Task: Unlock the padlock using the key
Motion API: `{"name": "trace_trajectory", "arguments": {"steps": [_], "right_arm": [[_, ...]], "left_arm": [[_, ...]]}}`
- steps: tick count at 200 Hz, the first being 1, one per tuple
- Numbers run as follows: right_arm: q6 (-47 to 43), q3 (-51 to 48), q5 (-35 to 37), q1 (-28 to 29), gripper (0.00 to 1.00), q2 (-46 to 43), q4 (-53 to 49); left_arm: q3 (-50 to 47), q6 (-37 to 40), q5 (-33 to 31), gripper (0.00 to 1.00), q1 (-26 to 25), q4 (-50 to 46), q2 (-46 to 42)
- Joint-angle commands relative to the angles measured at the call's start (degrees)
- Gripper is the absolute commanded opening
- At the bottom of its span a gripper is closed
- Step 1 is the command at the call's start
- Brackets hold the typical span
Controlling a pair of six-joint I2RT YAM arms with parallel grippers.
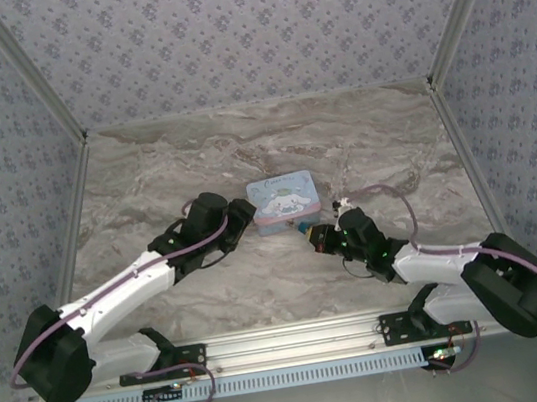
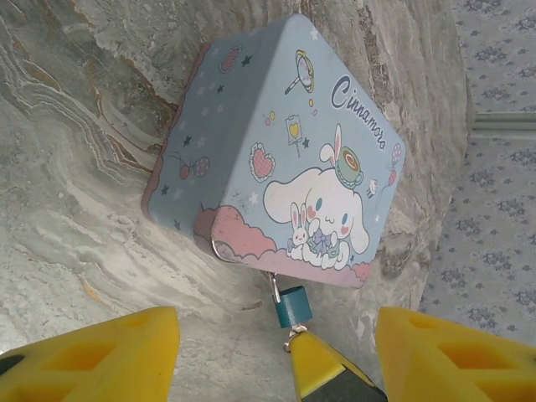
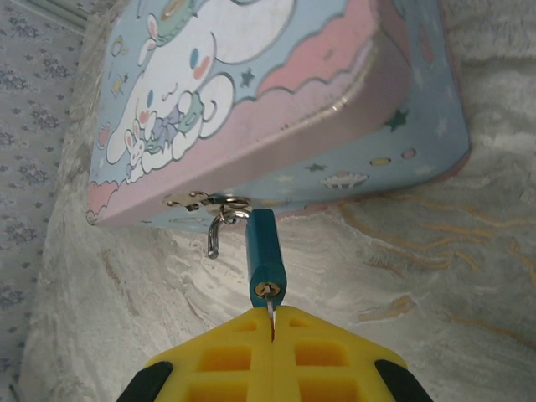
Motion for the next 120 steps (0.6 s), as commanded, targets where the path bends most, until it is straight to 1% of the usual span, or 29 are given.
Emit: {"name": "trace_trajectory", "arguments": {"steps": [1, 37, 54, 78, 120], "right_arm": [[6.08, -0.65, -2.67, -0.67, 0.01, 2.05, -3.22], [10.14, -0.6, -5.0, -0.63, 0.06, 6.1, -0.89], [10.93, -0.8, -4.91, -0.68, 0.15, 7.25, -0.22], [10.46, -0.6, -3.5, -0.57, 0.23, 6.68, -1.74], [5.49, -0.34, -0.46, -0.68, 0.44, 2.23, -8.99]], "left_arm": [[0.75, 1.25, -1.54, 0.63, 0.23, -1.92, -0.9], [0.84, 1.21, -1.74, 0.63, 0.3, -2.02, -0.83], [0.84, 1.7, -1.87, 0.63, 0.54, -1.91, -0.78], [1.38, 4.17, -2.55, 0.63, 0.69, -2.34, -0.45], [2.27, 8.04, -3.31, 0.63, 1.49, -3.86, 0.09]]}}
